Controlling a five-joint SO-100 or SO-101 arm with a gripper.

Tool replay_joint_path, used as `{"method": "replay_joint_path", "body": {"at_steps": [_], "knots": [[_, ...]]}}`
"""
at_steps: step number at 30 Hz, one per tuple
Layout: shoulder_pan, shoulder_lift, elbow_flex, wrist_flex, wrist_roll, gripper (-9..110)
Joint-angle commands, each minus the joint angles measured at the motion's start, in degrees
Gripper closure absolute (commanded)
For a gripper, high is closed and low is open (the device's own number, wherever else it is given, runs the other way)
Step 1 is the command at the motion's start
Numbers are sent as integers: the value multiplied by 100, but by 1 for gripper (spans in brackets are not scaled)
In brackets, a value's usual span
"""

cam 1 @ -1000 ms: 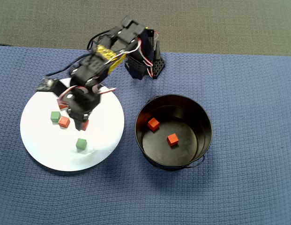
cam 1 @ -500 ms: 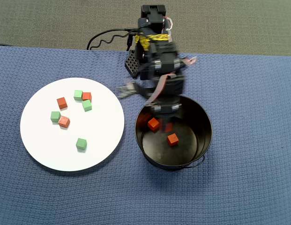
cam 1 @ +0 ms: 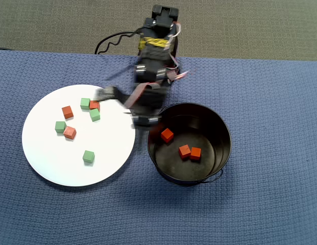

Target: Pick up the red cubes from the white plate and place them in the black recipient

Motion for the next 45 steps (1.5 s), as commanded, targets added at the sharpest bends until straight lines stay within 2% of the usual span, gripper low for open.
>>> {"method": "replay_joint_path", "body": {"at_steps": [1,6,19,26,33,45], "knots": [[1397,-439,-167,-562,-1072,83],[2250,-1195,18,-817,-2522,84],[2962,-2092,44,-1063,-3015,84],[3287,-2584,-299,-1345,-2874,84],[3454,-2892,-554,-1556,-2171,86],[3445,-3217,-888,-1485,-1986,87]]}}
